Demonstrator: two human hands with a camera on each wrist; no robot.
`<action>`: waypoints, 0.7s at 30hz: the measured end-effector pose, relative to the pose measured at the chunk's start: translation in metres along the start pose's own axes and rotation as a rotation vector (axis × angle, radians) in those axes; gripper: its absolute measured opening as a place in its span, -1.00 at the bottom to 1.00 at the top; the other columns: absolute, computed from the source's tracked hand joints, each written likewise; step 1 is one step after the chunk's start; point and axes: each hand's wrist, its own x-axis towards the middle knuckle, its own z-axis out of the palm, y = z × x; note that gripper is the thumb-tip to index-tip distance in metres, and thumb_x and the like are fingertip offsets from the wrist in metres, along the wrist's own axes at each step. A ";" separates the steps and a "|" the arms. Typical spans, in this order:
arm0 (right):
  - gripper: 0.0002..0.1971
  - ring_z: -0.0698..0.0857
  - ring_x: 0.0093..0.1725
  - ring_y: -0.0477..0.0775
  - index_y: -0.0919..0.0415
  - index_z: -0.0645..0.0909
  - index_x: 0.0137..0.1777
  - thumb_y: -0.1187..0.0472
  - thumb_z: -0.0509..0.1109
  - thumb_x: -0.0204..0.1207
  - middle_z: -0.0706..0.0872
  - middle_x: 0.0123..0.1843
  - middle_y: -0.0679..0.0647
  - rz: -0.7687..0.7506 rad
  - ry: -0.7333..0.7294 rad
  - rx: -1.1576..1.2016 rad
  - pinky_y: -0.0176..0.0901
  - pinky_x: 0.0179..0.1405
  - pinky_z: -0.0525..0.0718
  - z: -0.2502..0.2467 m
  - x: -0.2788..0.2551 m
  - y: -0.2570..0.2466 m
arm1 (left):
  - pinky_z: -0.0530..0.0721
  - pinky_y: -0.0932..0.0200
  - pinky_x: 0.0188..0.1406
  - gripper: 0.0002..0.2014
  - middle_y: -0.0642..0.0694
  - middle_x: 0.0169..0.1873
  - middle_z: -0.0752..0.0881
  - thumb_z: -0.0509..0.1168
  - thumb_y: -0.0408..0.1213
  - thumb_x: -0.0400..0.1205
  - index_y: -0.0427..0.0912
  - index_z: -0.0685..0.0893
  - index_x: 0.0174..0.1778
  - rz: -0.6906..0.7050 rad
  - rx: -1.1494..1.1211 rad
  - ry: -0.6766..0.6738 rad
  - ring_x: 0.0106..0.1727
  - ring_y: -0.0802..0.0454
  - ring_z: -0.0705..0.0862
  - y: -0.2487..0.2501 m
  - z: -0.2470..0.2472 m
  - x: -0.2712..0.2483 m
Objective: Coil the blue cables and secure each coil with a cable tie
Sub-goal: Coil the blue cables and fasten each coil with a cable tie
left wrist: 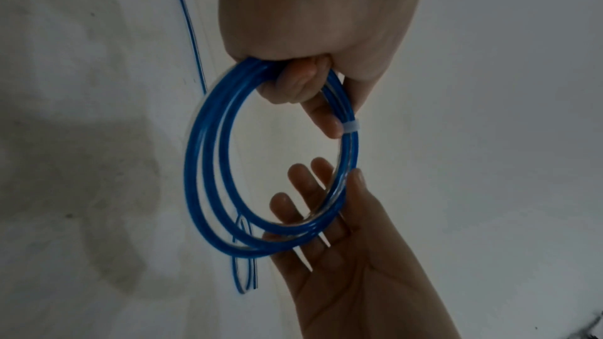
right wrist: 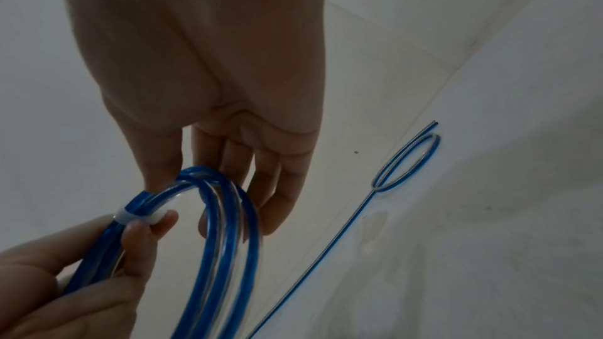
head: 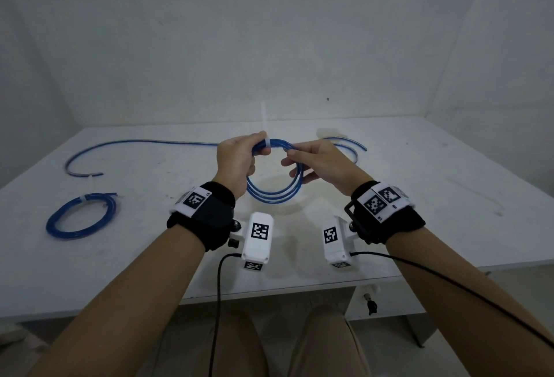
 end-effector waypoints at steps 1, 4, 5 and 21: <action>-0.72 0.77 -0.14 0.06 0.20 0.65 0.31 0.17 0.31 0.66 0.80 0.10 0.17 0.005 -0.008 -0.001 0.02 -0.01 0.75 0.000 -0.001 0.000 | 0.25 0.33 -0.70 -0.84 -0.15 -0.44 0.72 0.40 -0.25 0.59 -0.29 0.76 -0.18 -0.007 0.001 0.000 -0.65 0.15 0.25 -0.001 0.000 0.001; -0.74 0.78 -0.21 0.10 0.25 0.67 0.29 0.25 0.33 0.65 0.81 0.05 0.21 -0.004 0.007 0.032 -0.08 -0.17 0.77 -0.002 -0.001 -0.002 | 0.31 0.34 -0.65 -0.83 -0.14 -0.38 0.74 0.37 -0.23 0.62 -0.27 0.76 -0.14 -0.037 -0.003 -0.033 -0.64 0.17 0.28 -0.002 -0.005 0.002; -0.75 0.78 -0.23 0.10 0.26 0.68 0.27 0.26 0.34 0.63 0.81 0.02 0.22 -0.009 0.028 0.041 -0.11 -0.22 0.78 -0.002 0.000 -0.002 | 0.36 0.34 -0.62 -0.83 -0.14 -0.34 0.75 0.35 -0.23 0.64 -0.27 0.76 -0.12 -0.053 -0.013 -0.060 -0.61 0.17 0.32 -0.002 -0.007 0.003; -0.89 0.31 -0.62 -0.10 0.36 0.58 -0.09 0.39 0.26 0.64 0.40 -0.34 0.11 0.128 0.033 0.655 -0.27 -0.63 0.38 0.081 0.043 -0.028 | 0.65 0.22 -0.42 -0.72 -0.03 -0.46 0.38 0.05 -0.30 0.79 -0.33 0.62 -0.06 -0.220 -0.263 -0.191 -0.58 0.12 0.43 0.011 -0.094 -0.002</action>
